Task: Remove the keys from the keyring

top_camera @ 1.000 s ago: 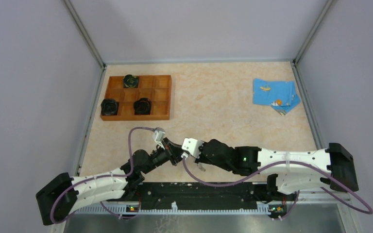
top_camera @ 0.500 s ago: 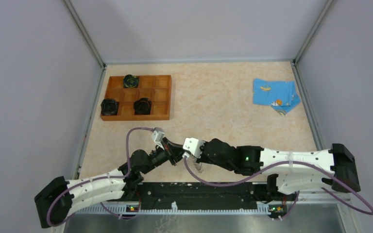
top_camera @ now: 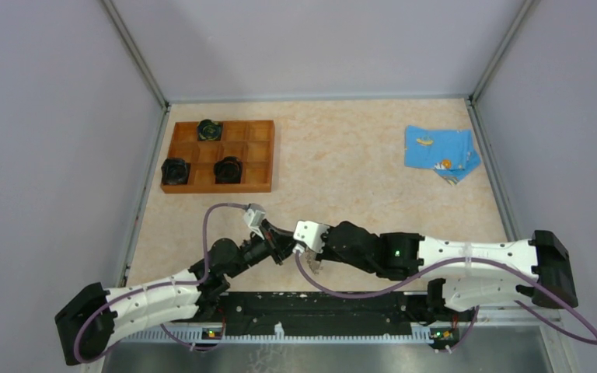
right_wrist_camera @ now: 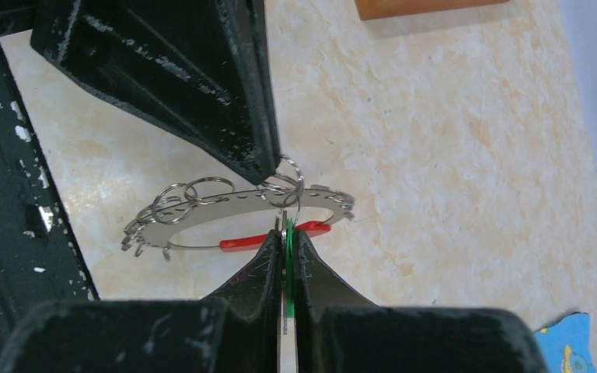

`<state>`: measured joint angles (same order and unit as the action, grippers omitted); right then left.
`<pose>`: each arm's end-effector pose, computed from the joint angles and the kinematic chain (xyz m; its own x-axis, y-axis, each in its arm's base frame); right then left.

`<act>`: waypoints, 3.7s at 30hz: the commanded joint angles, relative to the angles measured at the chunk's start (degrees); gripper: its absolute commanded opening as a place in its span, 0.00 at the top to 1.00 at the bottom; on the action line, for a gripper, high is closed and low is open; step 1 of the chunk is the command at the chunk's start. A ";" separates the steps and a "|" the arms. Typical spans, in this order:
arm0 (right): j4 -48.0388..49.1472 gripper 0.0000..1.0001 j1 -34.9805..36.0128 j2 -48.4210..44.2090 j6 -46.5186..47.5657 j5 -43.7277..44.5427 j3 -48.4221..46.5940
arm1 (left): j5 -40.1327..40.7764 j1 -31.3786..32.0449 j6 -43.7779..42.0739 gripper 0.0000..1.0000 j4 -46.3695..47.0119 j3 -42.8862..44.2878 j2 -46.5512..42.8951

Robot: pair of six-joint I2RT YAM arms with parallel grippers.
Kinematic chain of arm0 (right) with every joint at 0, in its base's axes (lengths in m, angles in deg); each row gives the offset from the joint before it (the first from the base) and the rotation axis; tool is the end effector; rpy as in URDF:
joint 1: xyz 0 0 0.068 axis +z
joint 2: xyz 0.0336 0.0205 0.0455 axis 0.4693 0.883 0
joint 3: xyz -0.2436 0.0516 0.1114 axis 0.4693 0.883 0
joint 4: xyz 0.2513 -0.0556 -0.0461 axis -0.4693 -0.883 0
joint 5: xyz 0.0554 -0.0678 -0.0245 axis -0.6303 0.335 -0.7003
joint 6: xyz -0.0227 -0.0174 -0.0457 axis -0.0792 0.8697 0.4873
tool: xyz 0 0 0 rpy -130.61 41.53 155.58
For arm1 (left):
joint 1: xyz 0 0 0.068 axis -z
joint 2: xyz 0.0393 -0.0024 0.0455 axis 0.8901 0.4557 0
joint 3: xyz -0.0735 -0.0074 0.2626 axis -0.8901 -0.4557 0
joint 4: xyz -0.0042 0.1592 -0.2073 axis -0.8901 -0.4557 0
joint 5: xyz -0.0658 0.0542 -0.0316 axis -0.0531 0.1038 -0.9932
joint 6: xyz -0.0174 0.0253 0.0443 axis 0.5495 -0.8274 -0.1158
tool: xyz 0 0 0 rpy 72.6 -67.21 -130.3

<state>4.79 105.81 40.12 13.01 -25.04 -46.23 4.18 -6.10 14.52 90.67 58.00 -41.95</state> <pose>0.0653 0.2400 0.2726 0.1304 -0.6760 -0.7252 -0.8405 0.3126 -0.4425 0.0881 -0.1370 0.1927 -0.4689 -0.3462 -0.8126 0.7189 0.3849 -0.5788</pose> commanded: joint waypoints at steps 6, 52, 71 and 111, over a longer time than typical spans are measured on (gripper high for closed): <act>3.04 1.00 -0.98 -2.96 1.43 2.98 -5.33 | -2.63 0.42 -3.11 1.00 -5.91 1.52 2.69; -19.72 1.00 -4.60 8.07 -12.60 -4.90 -23.19 | -6.13 0.38 -26.71 0.58 -10.94 3.94 -11.52; -27.75 1.00 -6.72 13.44 -22.06 -13.31 -35.53 | -9.29 1.57 -37.93 0.56 -4.74 3.63 -11.86; -36.27 1.00 -6.75 17.22 -31.52 -13.46 -44.71 | -6.16 2.17 -40.89 0.72 6.40 2.33 -9.76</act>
<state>-32.39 99.43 57.94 -17.63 -37.04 -87.62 -2.93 -4.28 -25.76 92.11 60.08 -52.61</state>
